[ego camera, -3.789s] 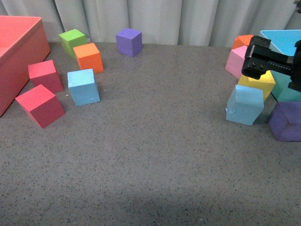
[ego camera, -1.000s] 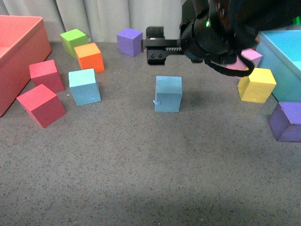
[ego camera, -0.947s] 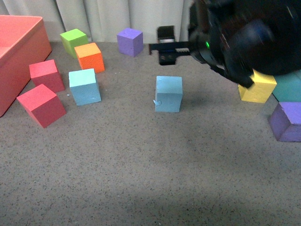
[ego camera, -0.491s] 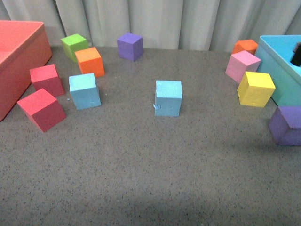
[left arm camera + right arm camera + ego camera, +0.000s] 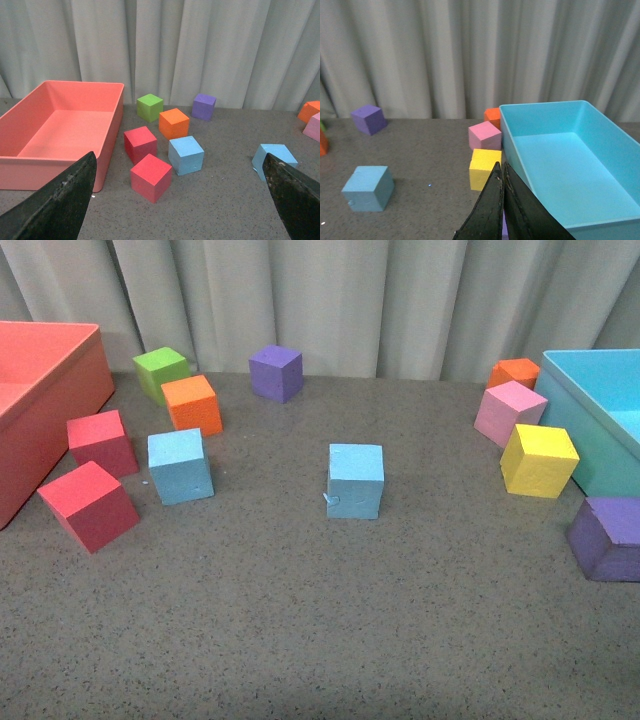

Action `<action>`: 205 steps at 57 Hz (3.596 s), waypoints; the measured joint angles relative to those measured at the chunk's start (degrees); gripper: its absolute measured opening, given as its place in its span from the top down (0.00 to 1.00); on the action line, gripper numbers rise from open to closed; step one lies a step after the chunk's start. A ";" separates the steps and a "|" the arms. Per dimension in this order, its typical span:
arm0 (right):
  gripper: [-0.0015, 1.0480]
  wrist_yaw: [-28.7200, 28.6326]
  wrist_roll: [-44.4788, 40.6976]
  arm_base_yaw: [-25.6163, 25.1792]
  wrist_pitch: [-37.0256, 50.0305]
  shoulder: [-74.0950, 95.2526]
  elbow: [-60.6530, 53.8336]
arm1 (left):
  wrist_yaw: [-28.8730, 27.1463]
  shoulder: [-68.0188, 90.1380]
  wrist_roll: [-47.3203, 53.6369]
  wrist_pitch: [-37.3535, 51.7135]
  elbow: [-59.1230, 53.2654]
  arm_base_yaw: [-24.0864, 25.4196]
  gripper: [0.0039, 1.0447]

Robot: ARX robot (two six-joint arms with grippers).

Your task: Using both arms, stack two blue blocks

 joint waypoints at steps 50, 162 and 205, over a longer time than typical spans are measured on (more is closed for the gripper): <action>0.99 -4.00 0.02 -4.00 -31.95 -36.63 -3.43 | 0.00 0.00 0.00 0.00 0.00 0.00 0.06; 0.09 -4.17 0.02 -4.00 -53.24 -57.75 -3.41 | -7.63 95.49 -10.12 14.14 44.04 -10.54 0.06; 0.09 -4.17 0.02 -4.00 -53.27 -57.75 -3.41 | -6.19 125.11 -18.84 -12.66 80.43 -10.23 0.06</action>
